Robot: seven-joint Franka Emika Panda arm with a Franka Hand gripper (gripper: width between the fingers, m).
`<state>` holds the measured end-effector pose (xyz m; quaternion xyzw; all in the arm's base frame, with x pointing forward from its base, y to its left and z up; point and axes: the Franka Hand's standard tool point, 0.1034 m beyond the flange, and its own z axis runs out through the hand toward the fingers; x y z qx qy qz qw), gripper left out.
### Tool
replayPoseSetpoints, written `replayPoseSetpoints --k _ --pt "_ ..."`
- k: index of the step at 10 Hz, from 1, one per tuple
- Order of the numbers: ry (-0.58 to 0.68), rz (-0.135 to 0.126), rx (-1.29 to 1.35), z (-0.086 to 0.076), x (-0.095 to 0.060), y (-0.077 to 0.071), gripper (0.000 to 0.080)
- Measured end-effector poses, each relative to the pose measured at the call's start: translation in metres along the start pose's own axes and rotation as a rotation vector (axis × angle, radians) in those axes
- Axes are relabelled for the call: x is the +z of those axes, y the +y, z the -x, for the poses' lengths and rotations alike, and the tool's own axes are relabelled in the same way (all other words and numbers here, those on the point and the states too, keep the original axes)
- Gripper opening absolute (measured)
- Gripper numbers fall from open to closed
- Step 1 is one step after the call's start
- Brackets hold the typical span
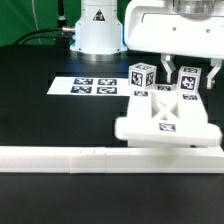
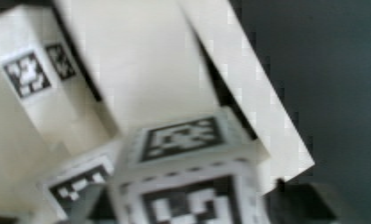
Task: Assemble chair
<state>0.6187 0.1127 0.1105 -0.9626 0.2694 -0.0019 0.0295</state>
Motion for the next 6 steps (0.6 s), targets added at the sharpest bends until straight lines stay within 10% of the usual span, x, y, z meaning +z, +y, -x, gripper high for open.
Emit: replayPoseSetpoints --k 2,6 --pt "0.009 -0.013 -0.009 -0.004 -0.019 0.0 0.0636" --pt "0.011 -0.016 -0.019 -0.004 -0.025 -0.001 0.0648"
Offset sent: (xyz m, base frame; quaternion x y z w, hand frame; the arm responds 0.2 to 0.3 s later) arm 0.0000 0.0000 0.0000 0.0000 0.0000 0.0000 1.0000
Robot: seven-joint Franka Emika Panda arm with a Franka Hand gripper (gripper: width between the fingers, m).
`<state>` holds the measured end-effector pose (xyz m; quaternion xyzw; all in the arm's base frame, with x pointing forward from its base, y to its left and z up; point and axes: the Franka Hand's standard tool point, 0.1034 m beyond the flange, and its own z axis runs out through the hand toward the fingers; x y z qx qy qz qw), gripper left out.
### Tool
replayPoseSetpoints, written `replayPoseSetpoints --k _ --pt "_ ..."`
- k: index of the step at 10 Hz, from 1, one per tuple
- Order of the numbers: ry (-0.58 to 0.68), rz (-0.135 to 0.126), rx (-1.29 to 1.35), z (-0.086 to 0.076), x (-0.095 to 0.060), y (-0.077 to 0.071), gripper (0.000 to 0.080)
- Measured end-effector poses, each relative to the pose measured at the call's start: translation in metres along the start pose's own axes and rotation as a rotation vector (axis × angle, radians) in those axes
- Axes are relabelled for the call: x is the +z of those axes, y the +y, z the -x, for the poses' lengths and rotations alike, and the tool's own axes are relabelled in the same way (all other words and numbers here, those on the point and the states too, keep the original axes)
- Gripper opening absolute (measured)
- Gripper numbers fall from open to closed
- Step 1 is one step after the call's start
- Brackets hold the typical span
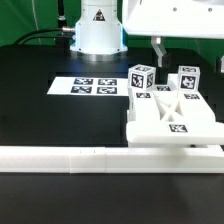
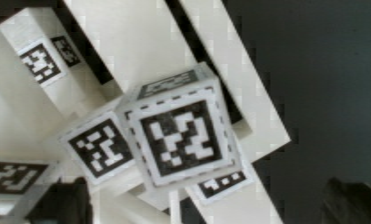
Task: Assemble chair
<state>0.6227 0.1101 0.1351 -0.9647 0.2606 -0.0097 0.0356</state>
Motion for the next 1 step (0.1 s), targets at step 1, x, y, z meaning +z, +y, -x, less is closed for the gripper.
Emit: replayPoseSetpoints --k 1 --pt "-0.001 0.0 0.0 0.0002 0.0004 0.0001 0.0648"
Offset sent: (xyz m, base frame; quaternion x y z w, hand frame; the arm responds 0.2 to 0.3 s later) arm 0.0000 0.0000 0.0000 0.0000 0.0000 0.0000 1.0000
